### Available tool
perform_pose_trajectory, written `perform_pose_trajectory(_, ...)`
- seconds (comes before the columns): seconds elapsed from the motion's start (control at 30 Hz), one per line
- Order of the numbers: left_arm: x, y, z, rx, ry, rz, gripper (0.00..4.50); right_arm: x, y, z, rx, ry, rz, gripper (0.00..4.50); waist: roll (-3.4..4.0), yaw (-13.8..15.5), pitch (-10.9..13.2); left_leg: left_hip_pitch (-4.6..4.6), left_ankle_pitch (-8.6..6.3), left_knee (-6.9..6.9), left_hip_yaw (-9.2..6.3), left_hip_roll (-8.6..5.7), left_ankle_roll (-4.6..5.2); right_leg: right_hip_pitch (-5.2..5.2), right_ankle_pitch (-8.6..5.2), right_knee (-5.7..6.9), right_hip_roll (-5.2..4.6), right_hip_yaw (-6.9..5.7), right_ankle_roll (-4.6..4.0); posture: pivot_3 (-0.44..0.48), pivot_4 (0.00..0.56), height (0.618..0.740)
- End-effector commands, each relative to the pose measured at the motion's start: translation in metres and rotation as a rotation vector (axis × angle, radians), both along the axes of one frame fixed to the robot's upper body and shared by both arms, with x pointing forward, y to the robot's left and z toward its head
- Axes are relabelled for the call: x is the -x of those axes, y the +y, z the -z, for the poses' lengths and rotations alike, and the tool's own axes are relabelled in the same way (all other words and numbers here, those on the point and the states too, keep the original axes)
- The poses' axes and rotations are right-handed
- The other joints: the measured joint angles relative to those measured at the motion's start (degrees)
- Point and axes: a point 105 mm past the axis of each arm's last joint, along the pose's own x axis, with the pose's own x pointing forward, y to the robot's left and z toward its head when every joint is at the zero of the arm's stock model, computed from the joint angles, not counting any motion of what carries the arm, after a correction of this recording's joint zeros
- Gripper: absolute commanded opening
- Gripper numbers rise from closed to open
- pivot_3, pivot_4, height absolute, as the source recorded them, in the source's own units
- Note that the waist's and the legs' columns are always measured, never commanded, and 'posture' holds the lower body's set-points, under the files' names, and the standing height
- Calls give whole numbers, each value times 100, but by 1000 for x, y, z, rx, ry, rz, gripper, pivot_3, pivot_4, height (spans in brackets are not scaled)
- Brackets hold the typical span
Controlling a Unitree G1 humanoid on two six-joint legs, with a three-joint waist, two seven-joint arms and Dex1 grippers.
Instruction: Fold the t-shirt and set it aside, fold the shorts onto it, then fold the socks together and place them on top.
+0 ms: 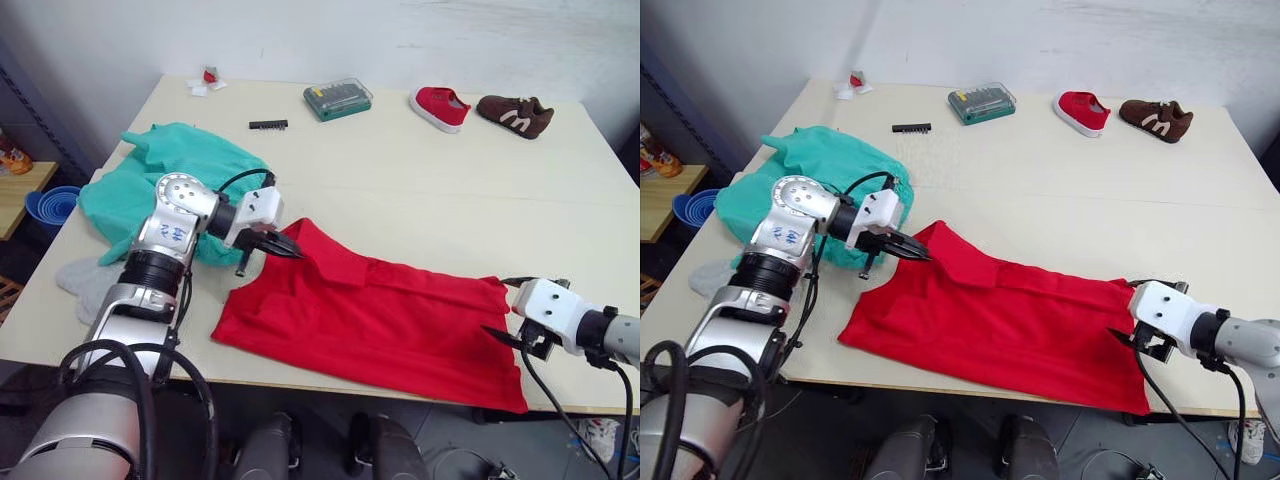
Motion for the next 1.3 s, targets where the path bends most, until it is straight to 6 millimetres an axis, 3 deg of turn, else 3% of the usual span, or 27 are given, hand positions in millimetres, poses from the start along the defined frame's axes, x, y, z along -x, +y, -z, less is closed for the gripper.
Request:
perform_pose_trajectory(0.03,14,7,-13,-1,25,57,27,-2,2,-1,-4,-23,-17,4500,0,4,0,0,0,0,0,0,0,0,0,1,0,1,0,0,150,740)
perform_pose_trajectory(0.37,43,25,1,-64,124,46,27,-1,8,0,-67,-15,-28,4500,14,3,9,25,-1,-6,1,1,-2,22,-1,-2,-2,7,-2,0,150,740)
perform_pose_trajectory(0.5,26,31,12,-62,54,-72,27,-2,8,1,-62,-24,-17,4500,23,16,14,43,-2,-12,6,1,-3,32,-2,-3,-4,14,-3,0,150,740)
perform_pose_trajectory(0.63,34,31,15,-37,112,-71,27,-3,8,0,-81,-32,-2,4500,24,10,14,43,-4,-12,5,1,-3,32,-2,-3,-6,15,-3,0,150,740)
perform_pose_trajectory(0.77,41,23,9,28,163,-76,27,-6,19,-8,-247,-17,17,4500,28,5,18,43,-5,-16,5,2,-4,32,-2,-5,-4,15,-4,0,150,740)
perform_pose_trajectory(0.8,40,23,6,40,177,-83,423,-6,22,-11,-278,-15,18,4500,29,5,18,43,-4,-16,6,2,-4,32,-2,-5,-5,15,-4,0,150,740)
perform_pose_trajectory(0.9,44,26,-4,62,240,-83,1240,-7,29,-19,-362,-9,22,3900,37,5,23,45,-4,-15,6,2,-4,32,-2,-2,-6,17,-4,0,150,740)
perform_pose_trajectory(1.03,48,25,-29,140,344,-85,2548,-8,38,-29,-440,-9,22,2493,38,5,25,46,-4,-18,5,2,-4,32,-3,-3,-5,17,-4,0,150,740)
perform_pose_trajectory(1.13,34,10,-48,254,363,-136,3460,-15,50,-35,-501,-22,33,1416,39,29,27,44,-4,-17,5,2,-4,31,-3,-4,-5,16,-5,0,150,740)
perform_pose_trajectory(1.2,20,0,-44,271,312,-167,3368,-22,56,-33,-520,-25,51,698,40,34,26,46,-4,-14,5,0,-2,36,-3,-4,-8,17,-4,0,150,740)
perform_pose_trajectory(1.27,9,-6,-35,259,263,-196,2982,-27,61,-29,-523,-21,66,8,40,19,26,50,-4,-14,6,-1,-1,40,-2,-5,-9,18,-3,0,150,740)
perform_pose_trajectory(1.3,2,-10,-25,236,244,-221,2695,-31,63,-24,-521,-16,78,0,40,15,26,53,-5,-18,7,-1,-2,40,-2,-4,-7,19,-3,0,150,740)
